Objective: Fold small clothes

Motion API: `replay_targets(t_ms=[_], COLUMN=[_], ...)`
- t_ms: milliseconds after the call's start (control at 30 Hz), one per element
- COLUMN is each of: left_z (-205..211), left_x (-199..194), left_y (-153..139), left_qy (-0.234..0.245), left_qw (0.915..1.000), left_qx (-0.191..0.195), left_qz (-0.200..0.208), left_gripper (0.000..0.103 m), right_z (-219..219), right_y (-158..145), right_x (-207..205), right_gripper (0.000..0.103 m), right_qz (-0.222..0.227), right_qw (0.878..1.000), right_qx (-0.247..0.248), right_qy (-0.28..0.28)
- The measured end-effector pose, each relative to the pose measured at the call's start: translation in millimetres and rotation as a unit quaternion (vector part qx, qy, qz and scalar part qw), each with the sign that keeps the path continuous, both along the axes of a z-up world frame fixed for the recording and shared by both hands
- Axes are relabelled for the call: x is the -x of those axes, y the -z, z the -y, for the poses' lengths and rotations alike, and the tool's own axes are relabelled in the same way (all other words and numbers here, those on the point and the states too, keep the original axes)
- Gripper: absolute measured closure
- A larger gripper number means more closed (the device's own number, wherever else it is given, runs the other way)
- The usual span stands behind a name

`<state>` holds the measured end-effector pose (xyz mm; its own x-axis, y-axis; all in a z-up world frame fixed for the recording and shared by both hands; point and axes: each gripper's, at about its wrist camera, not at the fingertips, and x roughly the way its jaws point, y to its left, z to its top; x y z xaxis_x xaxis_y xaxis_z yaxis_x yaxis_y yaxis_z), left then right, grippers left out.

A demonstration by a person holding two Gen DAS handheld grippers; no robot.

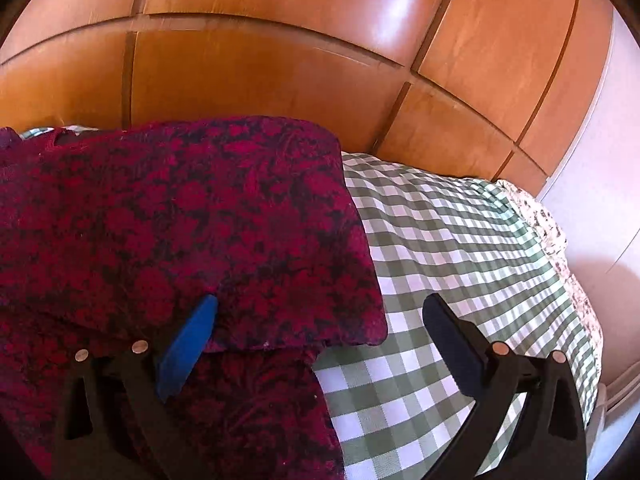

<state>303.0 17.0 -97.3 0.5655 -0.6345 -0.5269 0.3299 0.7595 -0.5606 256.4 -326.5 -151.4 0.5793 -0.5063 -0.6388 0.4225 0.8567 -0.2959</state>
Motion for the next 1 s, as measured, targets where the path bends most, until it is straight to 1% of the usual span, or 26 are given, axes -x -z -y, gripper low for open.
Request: replay_targets(t_ms=[100, 133, 200, 267, 400, 567, 667, 733, 767, 800, 833, 867, 900, 1000], left_z=[-41, -59, -89, -110, -157, -192, -212, -225, -233, -241, -246, -253, -258, -272], left_x=[-8, -13, -22, -29, -43, -62, -76, -85, -87, -93, -97, -100, -104, -114], left_y=[-8, -10, -11, -10, 4, 12, 17, 20, 21, 24, 27, 29, 30, 33], left_qy=[-0.051, -0.077, -0.120, -0.147, -0.208, -0.251, -0.272, -0.288, -0.294, -0.304, -0.311, -0.320, -0.327, -0.348], left_qw=[0.9985, 0.9968, 0.9927, 0.9890, 0.9766, 0.9655, 0.9580, 0.9515, 0.9483, 0.9428, 0.9389, 0.9346, 0.9311, 0.9230], left_qx=[0.021, 0.023, 0.012, 0.009, 0.025, 0.030, 0.054, 0.081, 0.095, 0.112, 0.121, 0.129, 0.133, 0.130], left_qz=[-0.001, 0.000, -0.007, -0.015, -0.046, -0.062, -0.071, -0.073, -0.075, -0.080, -0.084, -0.088, -0.092, -0.100], left_gripper=[0.018, 0.018, 0.018, 0.018, 0.018, 0.018, 0.019, 0.024, 0.029, 0.035, 0.038, 0.044, 0.046, 0.046], right_z=[-5, -8, -16, -17, -15, -12, -8, -8, -8, -8, -8, -8, -8, -7], right_y=[-1, -1, -2, -2, -4, -5, -5, -5, -5, -5, -5, -5, -5, -5], right_x=[2, 2, 3, 5, 5, 6, 5, 5, 5, 5, 5, 5, 5, 5], right_gripper=[0.002, 0.002, 0.002, 0.002, 0.002, 0.002, 0.002, 0.002, 0.002, 0.002, 0.002, 0.002, 0.002, 0.002], right_qz=[0.001, 0.001, 0.000, 0.001, 0.002, 0.004, 0.005, 0.005, 0.005, 0.005, 0.005, 0.005, 0.005, 0.006], right_qw=[1.000, 1.000, 0.999, 0.999, 0.999, 1.000, 1.000, 1.000, 1.000, 1.000, 1.000, 1.000, 1.000, 1.000], right_qx=[0.023, 0.029, 0.040, 0.041, 0.035, 0.028, 0.023, 0.023, 0.023, 0.023, 0.023, 0.024, 0.024, 0.022], right_qy=[0.003, 0.004, 0.005, 0.005, 0.005, 0.003, 0.003, 0.003, 0.003, 0.003, 0.003, 0.003, 0.003, 0.003])
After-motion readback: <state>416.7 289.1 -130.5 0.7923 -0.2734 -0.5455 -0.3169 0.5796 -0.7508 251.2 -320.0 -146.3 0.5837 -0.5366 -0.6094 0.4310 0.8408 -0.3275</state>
